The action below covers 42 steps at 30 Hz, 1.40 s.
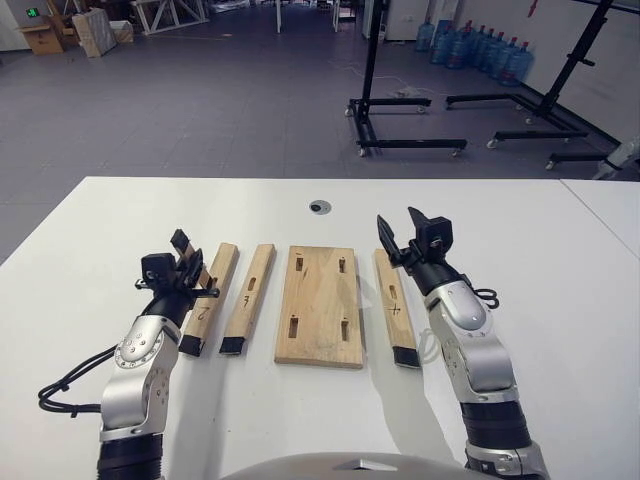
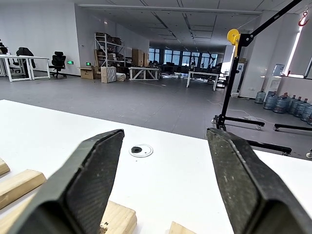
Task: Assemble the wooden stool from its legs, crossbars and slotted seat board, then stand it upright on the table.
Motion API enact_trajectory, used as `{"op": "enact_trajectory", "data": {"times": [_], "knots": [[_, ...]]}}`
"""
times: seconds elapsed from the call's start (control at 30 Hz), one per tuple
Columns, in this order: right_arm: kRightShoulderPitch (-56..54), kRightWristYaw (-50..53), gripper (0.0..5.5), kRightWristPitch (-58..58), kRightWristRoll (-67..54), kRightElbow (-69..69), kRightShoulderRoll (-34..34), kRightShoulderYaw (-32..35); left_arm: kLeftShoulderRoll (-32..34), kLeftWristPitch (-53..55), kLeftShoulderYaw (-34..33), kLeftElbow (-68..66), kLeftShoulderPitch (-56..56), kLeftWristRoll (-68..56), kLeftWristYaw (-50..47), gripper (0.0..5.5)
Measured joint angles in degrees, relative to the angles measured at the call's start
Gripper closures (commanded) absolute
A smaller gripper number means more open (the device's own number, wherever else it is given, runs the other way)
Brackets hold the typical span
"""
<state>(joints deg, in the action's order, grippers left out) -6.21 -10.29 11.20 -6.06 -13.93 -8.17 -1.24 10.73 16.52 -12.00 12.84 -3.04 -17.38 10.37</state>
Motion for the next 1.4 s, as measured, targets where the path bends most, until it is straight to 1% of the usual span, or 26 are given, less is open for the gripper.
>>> {"op": "enact_trajectory", "data": {"times": [0.63,0.97,1.4], "knots": [[-0.6,0.0,2.42,0.0,0.1,0.6,0.1,-0.6,-0.2,-1.4,1.1,-4.5,3.2,4.2,-0.4,5.11],[-0.6,0.2,2.42,0.0,0.1,0.6,0.2,-0.8,0.1,-1.5,1.0,-5.3,3.2,4.7,-0.3,5.11],[-1.0,0.2,2.42,-0.1,0.6,1.0,0.2,-0.9,0.1,-0.7,3.1,-4.2,1.2,7.1,-2.5,5.11]]}}
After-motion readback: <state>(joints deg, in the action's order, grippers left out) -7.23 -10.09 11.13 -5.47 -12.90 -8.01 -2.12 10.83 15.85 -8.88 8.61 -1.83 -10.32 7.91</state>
